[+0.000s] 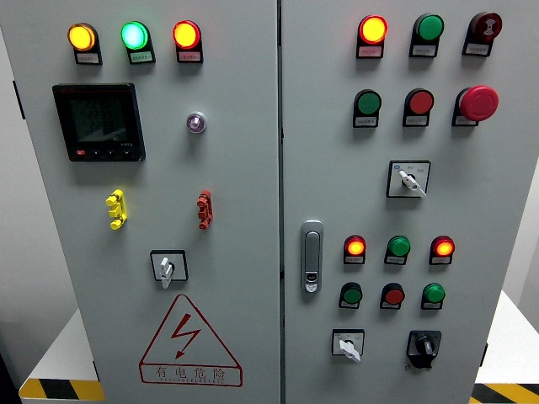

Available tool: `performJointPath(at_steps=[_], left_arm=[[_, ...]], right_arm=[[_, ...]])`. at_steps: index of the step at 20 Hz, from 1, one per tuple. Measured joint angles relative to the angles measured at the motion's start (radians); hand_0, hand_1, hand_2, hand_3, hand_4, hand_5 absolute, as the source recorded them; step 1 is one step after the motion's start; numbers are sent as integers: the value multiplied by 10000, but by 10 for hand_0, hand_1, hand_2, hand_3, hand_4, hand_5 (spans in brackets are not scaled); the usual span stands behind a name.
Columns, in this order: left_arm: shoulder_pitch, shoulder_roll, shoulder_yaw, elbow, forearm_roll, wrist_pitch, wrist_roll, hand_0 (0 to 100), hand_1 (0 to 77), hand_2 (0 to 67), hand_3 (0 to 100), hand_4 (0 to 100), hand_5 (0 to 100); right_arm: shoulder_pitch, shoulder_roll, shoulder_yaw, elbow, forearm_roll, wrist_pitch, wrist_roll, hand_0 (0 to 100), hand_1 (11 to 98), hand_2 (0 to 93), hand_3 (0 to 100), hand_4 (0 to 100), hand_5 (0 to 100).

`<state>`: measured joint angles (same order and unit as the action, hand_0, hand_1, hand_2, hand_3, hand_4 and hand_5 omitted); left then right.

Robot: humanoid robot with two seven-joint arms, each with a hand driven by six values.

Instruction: Turn on light switch 1

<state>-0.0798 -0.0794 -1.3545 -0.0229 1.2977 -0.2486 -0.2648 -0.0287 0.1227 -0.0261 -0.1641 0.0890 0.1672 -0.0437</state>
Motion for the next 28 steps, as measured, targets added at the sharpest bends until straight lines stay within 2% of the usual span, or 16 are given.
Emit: performJointPath(at_steps=[1, 4, 7, 10, 13, 16, 20, 21, 25, 28], left_arm=[[0, -11, -502, -339, 182, 19, -149, 0, 114, 59, 0, 0, 5], [70, -32, -1870, -1865, 790, 31, -275, 0, 148, 82, 20, 82, 66], [408, -16, -2744, -3833, 1734, 33, -252, 0, 159, 96, 47, 149, 86], [954, 41, -2913, -6257, 2069, 17, 53, 0, 162, 106, 63, 181, 107], [1398, 77, -2955, -8826, 2015, -53, 774, 0, 158, 118, 74, 201, 139], [1557, 88, -3035, -10598, 1971, -125, 1446, 0, 153, 122, 89, 248, 175], [1841, 120, -3030, -12692, 1961, -136, 2001, 0, 182, 134, 133, 326, 234], [1923, 146, -3008, -13243, 1953, -136, 2075, 0, 194, 138, 158, 371, 264], [2009, 207, -2949, -14998, 1886, -125, 2173, 0, 220, 154, 240, 419, 306], [2011, 221, -2901, -15963, 1886, -121, 2187, 0, 243, 163, 346, 517, 355]], right_arm=[[0, 0, 0, 0, 0, 0, 0, 0, 225, 0, 110, 230, 147], [6, 0, 0, 0, 0, 0, -2, 0, 225, 0, 109, 230, 147], [1, 0, 0, 0, 0, 0, -4, 0, 225, 0, 109, 230, 147], [8, 0, 0, 0, 0, 0, -4, 0, 225, 0, 109, 230, 147], [3, 0, 0, 0, 0, 0, -3, 0, 225, 0, 109, 230, 147], [-1, 0, 0, 0, 0, 0, -2, 0, 225, 0, 109, 230, 147], [5, 0, 0, 0, 0, 0, -2, 0, 225, 0, 109, 230, 147], [1, 0, 0, 0, 0, 0, -2, 0, 225, 0, 110, 230, 147], [-3, 0, 0, 0, 0, 0, 5, 0, 225, 0, 111, 230, 147], [5, 0, 0, 0, 0, 0, 8, 0, 225, 0, 111, 230, 147]])
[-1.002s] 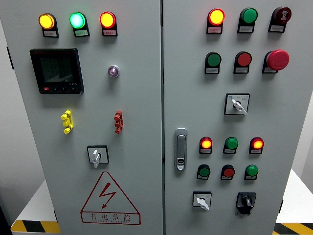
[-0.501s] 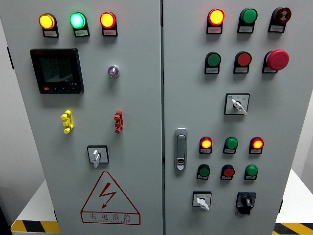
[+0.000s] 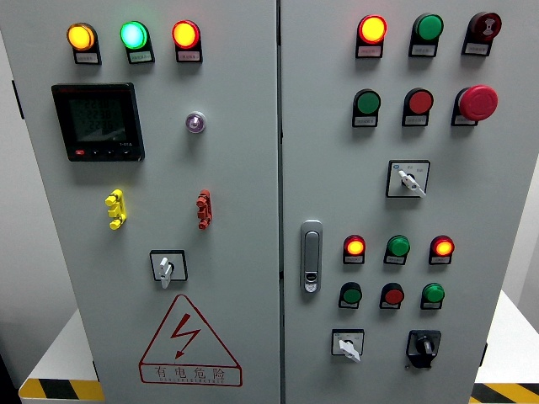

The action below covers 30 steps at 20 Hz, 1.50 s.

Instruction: Turn on light switch 1

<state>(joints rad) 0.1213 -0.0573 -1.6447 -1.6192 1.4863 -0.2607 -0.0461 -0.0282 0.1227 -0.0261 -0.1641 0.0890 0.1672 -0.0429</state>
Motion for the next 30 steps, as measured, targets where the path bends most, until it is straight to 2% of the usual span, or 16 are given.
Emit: performJointPath(at_steps=[2, 5, 9, 11, 13, 17, 20, 24, 28, 30], left_arm=[[-80, 44, 49, -395, 0, 4, 0, 0, 275, 182, 467, 637, 371], [-596, 50, 128, -486, -13, 76, 206, 0, 299, 210, 491, 669, 419], [-1478, -55, 143, -445, -140, 170, 910, 0, 357, 239, 514, 707, 482], [-1886, -82, 204, -428, -186, 375, 1081, 0, 395, 251, 524, 724, 506], [-2249, -141, 353, -418, -197, 964, 1497, 0, 429, 265, 549, 745, 519], [-3024, -264, 696, -358, -198, 2454, 2298, 0, 466, 294, 621, 814, 554], [-3478, -370, 858, -377, -199, 2847, 2897, 0, 469, 310, 646, 828, 570], [-3729, -483, 991, -445, -181, 3165, 3310, 0, 457, 317, 648, 833, 581], [-4311, -477, 1367, -380, -177, 4432, 3904, 0, 474, 333, 659, 851, 586], [-4496, -462, 1440, -367, -161, 4695, 4051, 0, 477, 342, 672, 860, 590]], right_arm=[[-1, 0, 0, 0, 0, 0, -2, 0, 224, 0, 111, 230, 147], [0, 0, 0, 0, 0, 0, -12, 0, 224, 0, 111, 230, 147], [-5, 0, 0, 0, 0, 0, -13, 0, 224, 0, 110, 230, 147], [1, 0, 0, 0, 0, 0, -14, 0, 224, 0, 110, 230, 147], [1, 0, 0, 0, 0, 0, -15, 0, 224, 0, 110, 230, 147], [-6, 0, 0, 0, 0, 0, -9, 0, 225, 0, 110, 230, 147], [0, 0, 0, 0, 0, 0, -6, 0, 225, 0, 110, 230, 147], [1, 5, 0, 0, 0, 0, -6, 0, 225, 0, 110, 230, 147], [-4, 1, 0, 0, 0, 0, -7, 0, 224, 0, 112, 230, 147], [-7, 0, 0, 0, 0, 0, -7, 0, 224, 0, 112, 230, 147]])
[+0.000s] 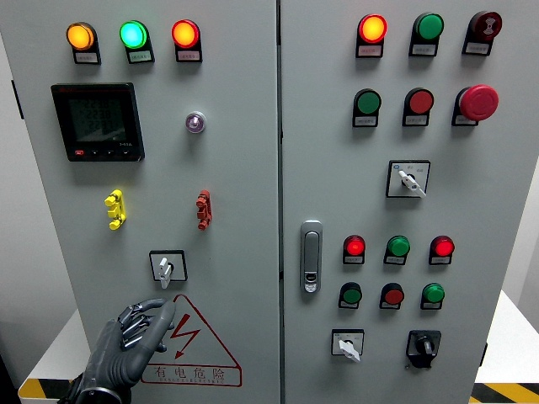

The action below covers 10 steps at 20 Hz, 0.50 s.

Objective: Turn on light switch 1
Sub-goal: 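Raise the left hand up to the black-and-white rotary switch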

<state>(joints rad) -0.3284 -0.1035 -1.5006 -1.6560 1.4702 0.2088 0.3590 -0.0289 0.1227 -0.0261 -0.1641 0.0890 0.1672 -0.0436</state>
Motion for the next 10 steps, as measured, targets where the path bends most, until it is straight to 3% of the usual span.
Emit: performJointPath(at_steps=[4, 10], left_arm=[[-224, 16, 33, 8, 16, 194, 288, 0, 487, 350, 682, 871, 603], [-656, 83, 50, 36, 68, 909, 633, 0, 554, 375, 702, 890, 625]], right_arm=[[4, -1, 0, 0, 0, 0, 0, 0, 224, 0, 110, 230, 147], [9, -1, 0, 0, 0, 0, 0, 0, 224, 0, 110, 230, 147]])
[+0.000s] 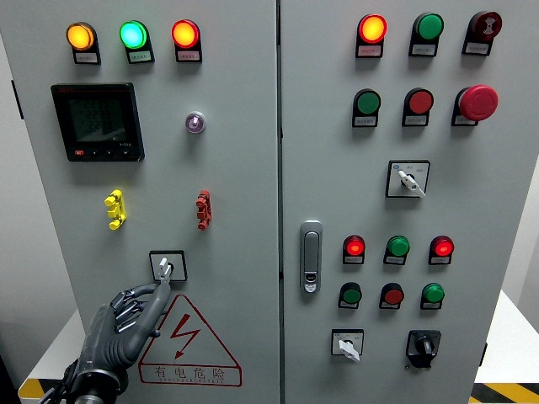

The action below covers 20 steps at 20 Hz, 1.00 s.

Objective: Turn on light switch 1
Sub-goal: 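Raise the left hand up to the black-and-white rotary switch, then position the left hand fingers around the rotary switch knob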

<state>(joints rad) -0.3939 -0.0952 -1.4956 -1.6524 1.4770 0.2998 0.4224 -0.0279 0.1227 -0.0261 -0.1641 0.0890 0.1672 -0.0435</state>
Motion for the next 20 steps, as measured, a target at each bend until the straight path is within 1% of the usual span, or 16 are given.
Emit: performJointPath(at_steps=[3, 5, 8, 14, 17, 20], left_arm=[[-72, 26, 0, 2, 1, 68, 154, 0, 569, 383, 704, 896, 628], [-118, 31, 1, 3, 2, 144, 174, 0, 609, 388, 713, 906, 627], [-207, 32, 1, 3, 14, 293, 178, 0, 638, 394, 723, 911, 638], [-368, 39, 1, 18, 17, 440, 205, 0, 657, 399, 730, 917, 647], [-435, 33, 1, 28, 17, 534, 224, 0, 652, 403, 745, 927, 655], [-510, 43, 1, 73, 17, 675, 390, 0, 646, 407, 752, 935, 664]], right_arm=[[-2, 0, 0, 0, 0, 0, -4, 0, 224, 0, 110, 230, 147], [-2, 0, 0, 0, 0, 0, -4, 0, 224, 0, 110, 230, 147], [-7, 0, 0, 0, 0, 0, -5, 0, 224, 0, 110, 230, 147], [-8, 0, 0, 0, 0, 0, -10, 0, 224, 0, 111, 230, 147], [-7, 0, 0, 0, 0, 0, -3, 0, 224, 0, 110, 230, 146], [-1, 0, 0, 0, 0, 0, 2, 0, 224, 0, 110, 230, 146]])
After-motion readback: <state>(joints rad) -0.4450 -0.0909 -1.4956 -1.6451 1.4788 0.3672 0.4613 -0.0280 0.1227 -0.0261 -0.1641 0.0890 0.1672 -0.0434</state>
